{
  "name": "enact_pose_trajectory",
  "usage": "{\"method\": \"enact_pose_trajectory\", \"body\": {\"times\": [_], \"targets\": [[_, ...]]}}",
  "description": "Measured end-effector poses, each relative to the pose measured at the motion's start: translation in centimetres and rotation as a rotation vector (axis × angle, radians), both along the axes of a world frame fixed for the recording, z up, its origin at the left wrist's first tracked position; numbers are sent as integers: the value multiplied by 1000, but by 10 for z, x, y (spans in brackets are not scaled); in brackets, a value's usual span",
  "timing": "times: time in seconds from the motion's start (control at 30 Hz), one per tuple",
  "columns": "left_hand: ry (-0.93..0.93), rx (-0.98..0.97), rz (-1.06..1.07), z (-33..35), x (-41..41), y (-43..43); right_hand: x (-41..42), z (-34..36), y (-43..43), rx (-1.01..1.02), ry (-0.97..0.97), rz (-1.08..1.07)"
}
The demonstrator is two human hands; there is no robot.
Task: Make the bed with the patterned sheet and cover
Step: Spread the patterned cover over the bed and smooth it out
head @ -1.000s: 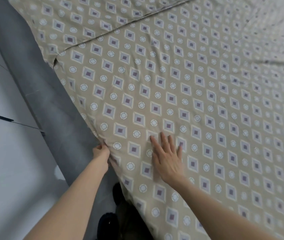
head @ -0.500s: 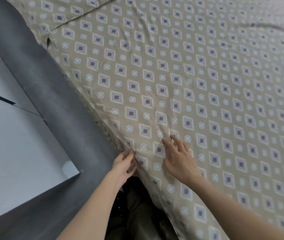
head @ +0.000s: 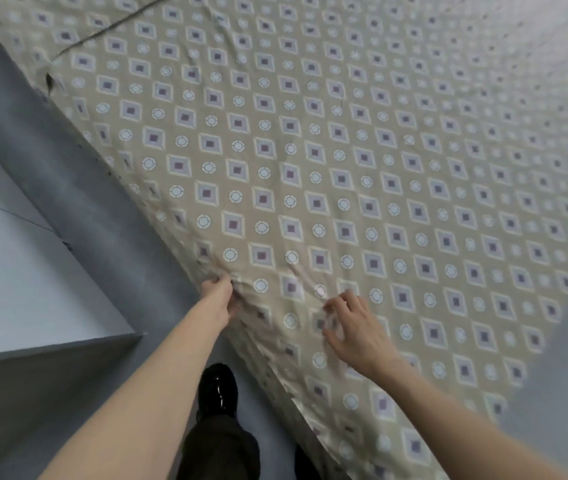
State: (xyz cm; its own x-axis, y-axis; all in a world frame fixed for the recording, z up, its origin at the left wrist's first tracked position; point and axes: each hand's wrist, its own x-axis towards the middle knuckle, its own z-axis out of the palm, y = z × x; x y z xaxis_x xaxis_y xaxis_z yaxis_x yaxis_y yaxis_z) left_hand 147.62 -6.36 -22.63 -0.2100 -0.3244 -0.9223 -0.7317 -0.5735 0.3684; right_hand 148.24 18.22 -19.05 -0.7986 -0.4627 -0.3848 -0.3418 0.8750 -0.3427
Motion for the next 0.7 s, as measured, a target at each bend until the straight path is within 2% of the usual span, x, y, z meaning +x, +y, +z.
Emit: {"method": "enact_pose_trajectory", "body": {"times": [0.07, 0.2, 0.37, 0.47, 0.57, 0.7], "targets": [[36, 49, -19, 6, 20, 32, 14, 2, 26, 26, -28, 32], [13, 25, -203, 6, 70, 111, 52, 7, 93, 122, -126, 126], [-64, 27, -328, 2, 127, 193, 118, 10, 168, 215, -170, 33], [-24, -24, -261, 1, 140, 219, 142, 0, 182, 136, -174, -90], [-13, -118, -288, 2, 142, 225, 147, -8, 182, 116, -159, -116], [0, -202, -329, 3, 146, 225, 158, -6, 185, 128, -46, 26]]}}
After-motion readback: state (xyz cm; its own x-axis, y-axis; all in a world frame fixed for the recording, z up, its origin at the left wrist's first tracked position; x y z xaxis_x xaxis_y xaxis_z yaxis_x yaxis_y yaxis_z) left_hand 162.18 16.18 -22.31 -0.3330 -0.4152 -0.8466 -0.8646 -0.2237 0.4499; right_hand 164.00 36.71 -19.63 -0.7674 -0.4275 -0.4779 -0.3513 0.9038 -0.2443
